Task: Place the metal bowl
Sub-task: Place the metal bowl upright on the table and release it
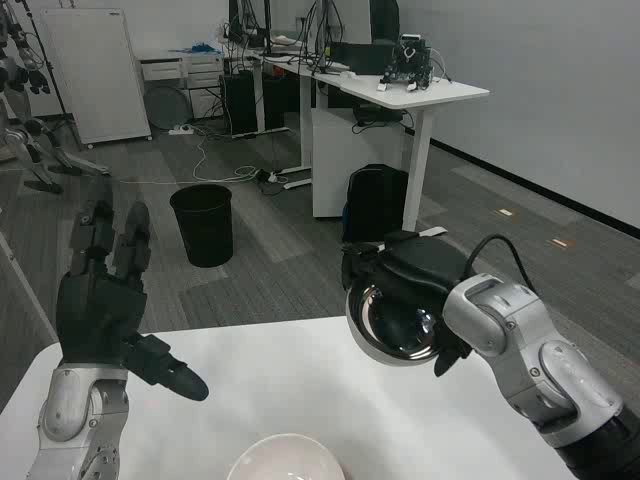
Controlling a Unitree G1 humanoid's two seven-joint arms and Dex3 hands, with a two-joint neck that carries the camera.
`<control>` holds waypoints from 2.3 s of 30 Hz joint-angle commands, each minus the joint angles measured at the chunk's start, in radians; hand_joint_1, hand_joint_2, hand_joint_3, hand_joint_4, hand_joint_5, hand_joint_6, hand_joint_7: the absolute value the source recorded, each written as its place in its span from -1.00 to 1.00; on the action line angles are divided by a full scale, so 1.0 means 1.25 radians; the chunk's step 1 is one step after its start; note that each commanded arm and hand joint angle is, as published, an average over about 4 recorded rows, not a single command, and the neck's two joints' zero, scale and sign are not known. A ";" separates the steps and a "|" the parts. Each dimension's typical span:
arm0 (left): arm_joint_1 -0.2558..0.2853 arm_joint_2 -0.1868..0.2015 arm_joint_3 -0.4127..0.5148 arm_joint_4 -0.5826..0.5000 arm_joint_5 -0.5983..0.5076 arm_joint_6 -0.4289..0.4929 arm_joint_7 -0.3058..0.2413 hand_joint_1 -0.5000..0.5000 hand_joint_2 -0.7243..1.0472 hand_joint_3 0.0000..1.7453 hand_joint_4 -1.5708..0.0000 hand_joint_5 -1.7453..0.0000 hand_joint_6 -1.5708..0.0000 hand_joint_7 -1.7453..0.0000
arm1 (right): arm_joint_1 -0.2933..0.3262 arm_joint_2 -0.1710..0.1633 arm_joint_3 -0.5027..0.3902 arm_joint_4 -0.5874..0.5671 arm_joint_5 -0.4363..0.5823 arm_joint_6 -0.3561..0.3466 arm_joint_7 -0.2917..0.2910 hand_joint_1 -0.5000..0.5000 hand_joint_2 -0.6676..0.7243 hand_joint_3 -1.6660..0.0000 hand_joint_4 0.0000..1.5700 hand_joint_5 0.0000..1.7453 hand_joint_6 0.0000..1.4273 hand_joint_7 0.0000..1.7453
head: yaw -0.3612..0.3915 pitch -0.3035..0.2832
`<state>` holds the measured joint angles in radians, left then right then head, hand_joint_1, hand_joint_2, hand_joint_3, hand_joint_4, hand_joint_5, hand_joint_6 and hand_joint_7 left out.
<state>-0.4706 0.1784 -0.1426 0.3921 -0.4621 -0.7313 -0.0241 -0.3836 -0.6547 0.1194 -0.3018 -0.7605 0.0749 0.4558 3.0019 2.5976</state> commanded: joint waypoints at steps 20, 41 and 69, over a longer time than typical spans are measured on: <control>-0.023 -0.002 -0.002 0.024 -0.002 -0.005 -0.002 -1.00 -1.00 -1.00 1.00 1.00 1.00 1.00 | -0.004 0.006 -0.003 0.013 -0.004 0.014 0.012 -0.67 -0.82 -0.81 0.38 0.78 0.84 0.36 | -0.012 -0.013; -0.028 -0.002 -0.006 0.028 -0.002 -0.005 -0.002 -1.00 -1.00 -1.00 1.00 1.00 1.00 1.00 | -0.004 0.001 0.017 0.081 0.001 0.008 0.011 -0.67 -0.82 -0.81 0.38 0.78 0.84 0.36 | -0.027 -0.016; -0.001 -0.003 -0.005 0.024 -0.003 -0.005 0.000 -1.00 -1.00 -1.00 1.00 1.00 1.00 1.00 | 0.099 0.070 0.081 0.253 0.002 -0.047 -0.068 -0.75 -0.36 -0.71 -0.35 -0.64 -0.60 0.48 | -0.036 -0.070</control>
<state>-0.4867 0.1711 -0.1543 0.4256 -0.4632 -0.7317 -0.0245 -0.2991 -0.5796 0.2147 0.0006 -0.7593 0.0174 0.3633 2.9580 2.5135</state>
